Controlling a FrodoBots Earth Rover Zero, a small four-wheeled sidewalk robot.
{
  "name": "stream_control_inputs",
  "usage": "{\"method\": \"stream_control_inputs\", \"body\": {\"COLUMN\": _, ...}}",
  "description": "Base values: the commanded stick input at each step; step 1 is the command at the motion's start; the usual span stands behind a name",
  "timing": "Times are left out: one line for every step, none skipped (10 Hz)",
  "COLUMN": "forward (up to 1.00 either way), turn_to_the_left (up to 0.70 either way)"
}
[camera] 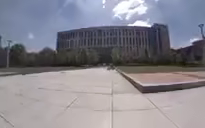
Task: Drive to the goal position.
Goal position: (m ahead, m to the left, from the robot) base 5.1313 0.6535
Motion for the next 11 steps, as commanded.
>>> {"method": "stream_control_inputs", "body": {"forward": 0.7, "turn_to_the_left": 0.0}}
{"method": "stream_control_inputs", "body": {"forward": 0.7, "turn_to_the_left": 0.0}}
{"method": "stream_control_inputs", "body": {"forward": 0.7, "turn_to_the_left": 0.0}}
{"method": "stream_control_inputs", "body": {"forward": 0.7, "turn_to_the_left": 0.0}}
{"method": "stream_control_inputs", "body": {"forward": 0.7, "turn_to_the_left": 0.0}}
{"method": "stream_control_inputs", "body": {"forward": 0.7, "turn_to_the_left": 0.0}}
{"method": "stream_control_inputs", "body": {"forward": 0.7, "turn_to_the_left": 0.0}}
{"method": "stream_control_inputs", "body": {"forward": 0.7, "turn_to_the_left": 0.0}}
{"method": "stream_control_inputs", "body": {"forward": 0.7, "turn_to_the_left": 0.0}}
{"method": "stream_control_inputs", "body": {"forward": 0.7, "turn_to_the_left": 0.0}}
{"method": "stream_control_inputs", "body": {"forward": 0.7, "turn_to_the_left": 0.0}}
